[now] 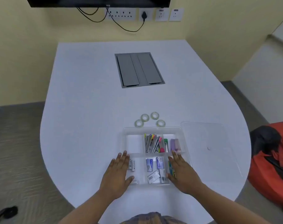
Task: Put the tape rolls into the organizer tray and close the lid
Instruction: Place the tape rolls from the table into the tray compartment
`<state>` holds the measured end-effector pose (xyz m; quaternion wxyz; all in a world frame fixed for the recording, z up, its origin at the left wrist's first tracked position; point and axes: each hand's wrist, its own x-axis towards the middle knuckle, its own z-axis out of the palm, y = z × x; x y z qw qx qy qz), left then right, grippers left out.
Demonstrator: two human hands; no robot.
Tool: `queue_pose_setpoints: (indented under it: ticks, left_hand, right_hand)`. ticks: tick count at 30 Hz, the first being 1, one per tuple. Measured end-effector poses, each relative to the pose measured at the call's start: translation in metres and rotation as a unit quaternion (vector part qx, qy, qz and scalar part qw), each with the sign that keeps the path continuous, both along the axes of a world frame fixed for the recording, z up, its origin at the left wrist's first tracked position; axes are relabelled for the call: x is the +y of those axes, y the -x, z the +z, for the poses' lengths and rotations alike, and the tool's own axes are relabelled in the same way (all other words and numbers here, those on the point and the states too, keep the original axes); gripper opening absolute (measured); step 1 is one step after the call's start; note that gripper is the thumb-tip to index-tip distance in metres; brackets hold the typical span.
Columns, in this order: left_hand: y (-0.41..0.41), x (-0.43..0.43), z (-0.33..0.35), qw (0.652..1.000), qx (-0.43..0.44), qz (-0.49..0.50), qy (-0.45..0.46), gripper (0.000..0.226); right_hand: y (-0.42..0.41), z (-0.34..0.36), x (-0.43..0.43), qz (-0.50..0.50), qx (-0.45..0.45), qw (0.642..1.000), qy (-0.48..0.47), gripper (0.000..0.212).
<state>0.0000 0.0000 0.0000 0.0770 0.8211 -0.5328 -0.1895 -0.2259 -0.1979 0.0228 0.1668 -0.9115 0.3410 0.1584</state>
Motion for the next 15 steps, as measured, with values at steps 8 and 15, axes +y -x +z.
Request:
queue_pose_setpoints:
  ticks: [8,15]
  left_hand:
    - [-0.061,0.007,0.003,0.999,0.027,0.032,0.004,0.08]
    - [-0.098,0.008,-0.007,0.996,0.018,0.079,-0.042,0.081]
  right_hand:
    - [-0.024,0.007,0.016,-0.079,-0.001,0.997,0.023,0.073]
    - [-0.046,0.027,0.012,-0.101,-0.068,0.992,0.04,0.055]
